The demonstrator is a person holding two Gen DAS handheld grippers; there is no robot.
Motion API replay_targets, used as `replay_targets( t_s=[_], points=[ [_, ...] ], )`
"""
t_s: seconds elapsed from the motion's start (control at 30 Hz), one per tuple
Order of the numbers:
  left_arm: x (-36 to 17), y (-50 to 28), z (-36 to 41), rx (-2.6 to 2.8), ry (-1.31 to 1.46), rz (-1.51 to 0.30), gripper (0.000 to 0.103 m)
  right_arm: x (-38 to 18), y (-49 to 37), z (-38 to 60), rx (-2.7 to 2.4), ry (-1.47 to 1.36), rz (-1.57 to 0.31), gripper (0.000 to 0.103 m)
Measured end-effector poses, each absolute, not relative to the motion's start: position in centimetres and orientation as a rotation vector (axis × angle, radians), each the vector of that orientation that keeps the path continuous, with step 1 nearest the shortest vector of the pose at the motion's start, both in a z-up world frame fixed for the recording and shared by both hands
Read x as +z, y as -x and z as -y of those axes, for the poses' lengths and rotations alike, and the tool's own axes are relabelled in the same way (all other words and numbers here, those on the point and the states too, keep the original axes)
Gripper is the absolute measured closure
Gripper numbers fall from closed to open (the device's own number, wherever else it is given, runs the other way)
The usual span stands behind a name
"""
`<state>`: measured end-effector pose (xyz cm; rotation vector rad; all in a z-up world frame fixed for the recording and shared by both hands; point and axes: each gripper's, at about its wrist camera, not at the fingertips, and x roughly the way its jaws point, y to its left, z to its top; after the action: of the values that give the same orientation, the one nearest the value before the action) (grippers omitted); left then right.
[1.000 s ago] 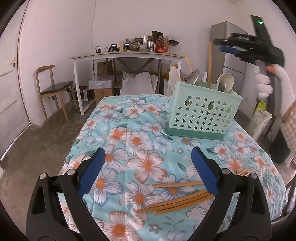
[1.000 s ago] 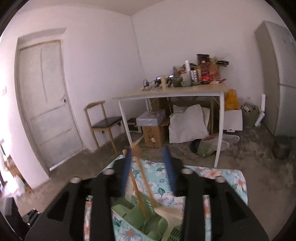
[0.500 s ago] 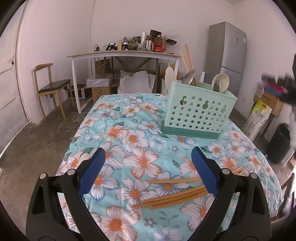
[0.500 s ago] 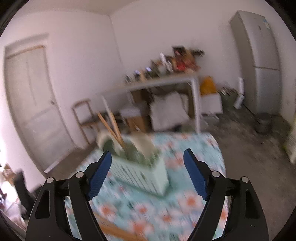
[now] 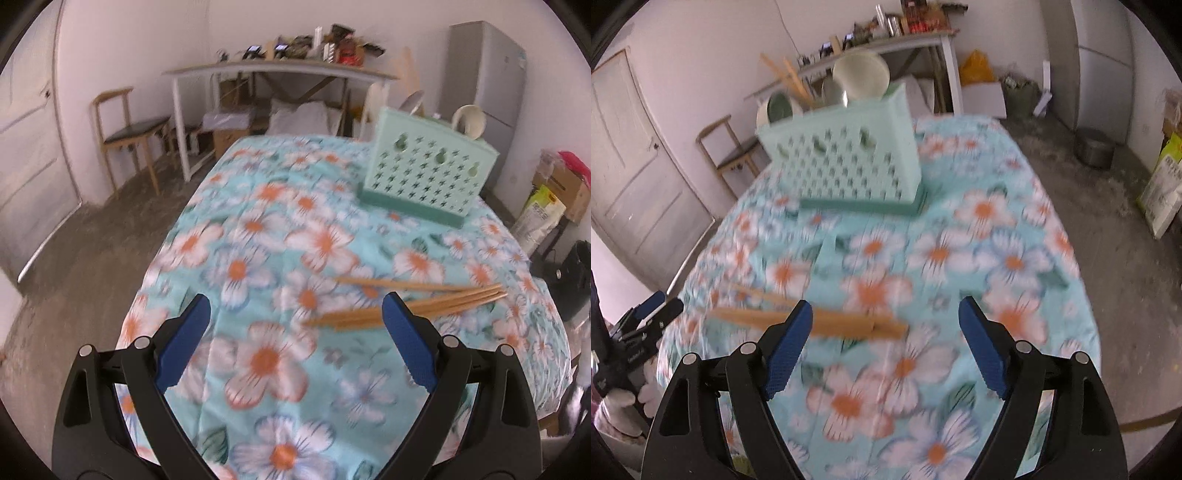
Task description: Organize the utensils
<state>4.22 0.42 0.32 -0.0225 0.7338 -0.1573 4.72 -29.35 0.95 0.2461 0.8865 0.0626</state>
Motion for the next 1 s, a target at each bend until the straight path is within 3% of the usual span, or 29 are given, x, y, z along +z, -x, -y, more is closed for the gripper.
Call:
replay_targets(
  t_s=[0.73, 1.0],
  points=[
    [-4.0, -5.6, 1.5, -0.174, 0.015, -0.918, 0.013, -4.1, -4.0, 28.1, 0.03, -0.261, -1.012, 0.024],
    [-4.7, -5.7, 1.9, -0.147, -0.022, -0.923, 0.012, -4.5, -3.9, 27.9, 0.047, -0.262, -0.995, 0.016]
  ],
)
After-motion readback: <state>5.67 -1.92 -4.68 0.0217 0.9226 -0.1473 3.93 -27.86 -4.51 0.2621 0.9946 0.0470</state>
